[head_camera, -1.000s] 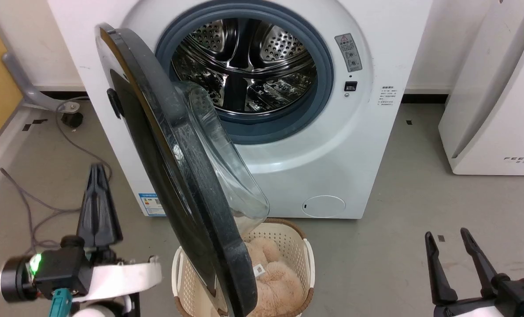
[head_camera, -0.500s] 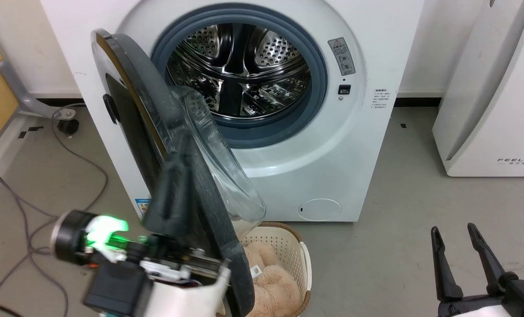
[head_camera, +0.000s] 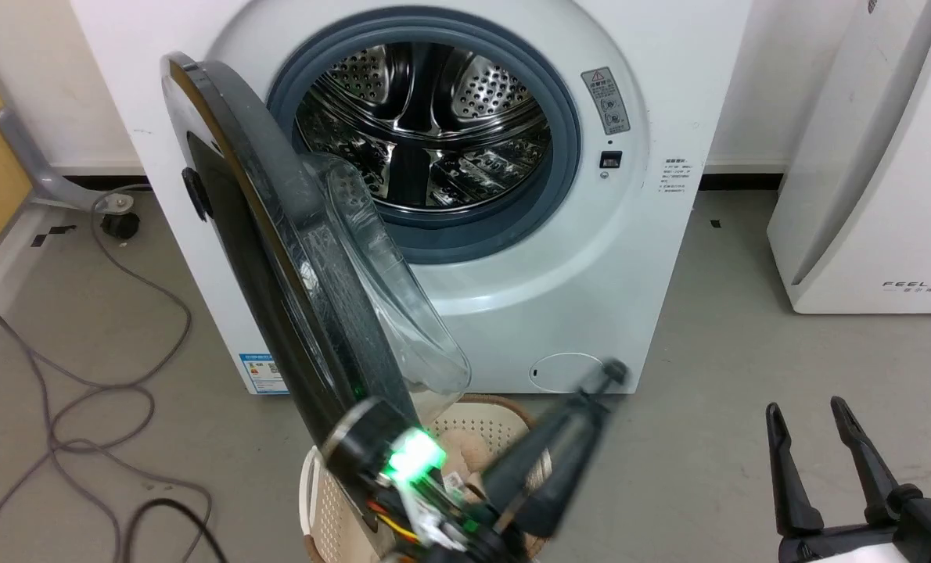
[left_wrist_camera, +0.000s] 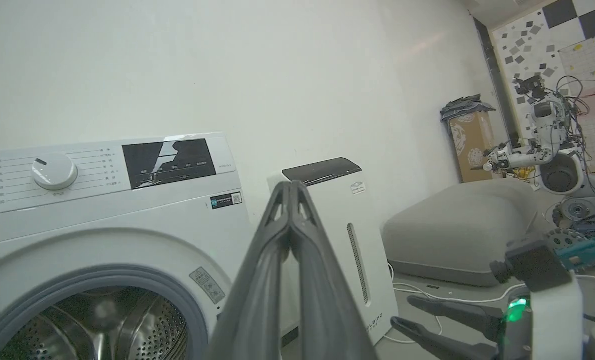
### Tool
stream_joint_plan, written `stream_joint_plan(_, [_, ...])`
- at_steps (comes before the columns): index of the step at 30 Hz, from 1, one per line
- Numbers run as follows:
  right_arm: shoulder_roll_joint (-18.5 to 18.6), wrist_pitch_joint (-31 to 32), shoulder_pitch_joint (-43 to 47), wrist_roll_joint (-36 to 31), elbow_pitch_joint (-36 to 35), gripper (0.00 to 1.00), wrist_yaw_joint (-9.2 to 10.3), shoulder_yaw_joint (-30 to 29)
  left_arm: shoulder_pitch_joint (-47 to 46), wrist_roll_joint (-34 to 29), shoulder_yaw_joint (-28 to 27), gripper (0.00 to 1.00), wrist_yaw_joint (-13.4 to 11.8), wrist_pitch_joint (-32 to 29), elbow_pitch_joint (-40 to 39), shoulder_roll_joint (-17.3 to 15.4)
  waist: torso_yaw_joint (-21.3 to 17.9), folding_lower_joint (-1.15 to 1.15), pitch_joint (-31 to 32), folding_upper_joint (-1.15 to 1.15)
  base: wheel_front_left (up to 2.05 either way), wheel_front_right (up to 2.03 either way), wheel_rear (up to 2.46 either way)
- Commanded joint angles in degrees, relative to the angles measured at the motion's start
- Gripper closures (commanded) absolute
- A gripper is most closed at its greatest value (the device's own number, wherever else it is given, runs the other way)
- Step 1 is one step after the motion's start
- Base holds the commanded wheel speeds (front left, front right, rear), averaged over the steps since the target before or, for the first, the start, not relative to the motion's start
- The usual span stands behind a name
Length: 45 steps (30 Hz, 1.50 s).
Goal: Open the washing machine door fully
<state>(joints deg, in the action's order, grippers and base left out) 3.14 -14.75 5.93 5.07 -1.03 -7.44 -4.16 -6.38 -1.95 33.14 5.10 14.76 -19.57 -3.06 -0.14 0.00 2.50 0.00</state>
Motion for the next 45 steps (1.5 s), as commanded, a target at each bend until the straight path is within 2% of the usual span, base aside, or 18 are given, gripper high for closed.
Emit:
stream_joint_plan(1, [-0.3,-0.2,1.0,0.2,-0.4,0.00,-0.05,0.0,0.4,-0.3,1.1,1.00,0.3,0.2,0.6,-0.3,0.0,0.00,0.0,0.00,0.00,0.00,0.00])
stream_joint_plan(6, [-0.3,-0.2,1.0,0.1,-0.4,0.00,-0.05,0.1,1.8,-0.8,5.1,1.00,0.4,0.2,3.1,-0.6,0.1,0.00,-0.2,0.00,0.00,0.00,0.00])
stream_joint_plan(12, [-0.3,-0.2,0.9,0.0,-0.4,0.00,-0.05,0.1,3.6,-1.0,6.6,1.00,-1.1,0.2,6.1,-1.3,0.3,0.00,-0.5,0.00,0.00,0.00,0.00])
stream_joint_plan(21, [-0.3,-0.2,0.8,-0.1,-0.2,0.00,-0.05,0.1,6.0,0.0,4.3,1.00,-4.5,0.2,9.1,-3.5,1.0,0.00,-0.9,0.00,0.00,0.00,0.00])
stream_joint_plan(27, [-0.3,-0.2,0.6,-0.2,0.0,0.00,-0.05,0.2,6.8,1.5,1.9,1.00,-6.3,0.2,14.0,-4.4,1.6,0.00,-1.3,0.00,0.00,0.00,0.00])
stream_joint_plan(34, [-0.3,-0.2,0.4,-0.3,0.2,0.00,-0.05,0.4,6.8,3.4,-0.9,1.00,-7.9,0.2,19.6,-4.7,2.0,0.00,-1.6,0.00,0.00,0.00,0.00])
stream_joint_plan(45, [-0.3,-0.2,0.7,-0.1,0.4,0.00,-0.05,0.3,8.7,4.4,-3.4,1.00,-9.2,0.2,20.0,-5.9,4.1,0.00,-1.3,0.00,0.00,0.00,0.00])
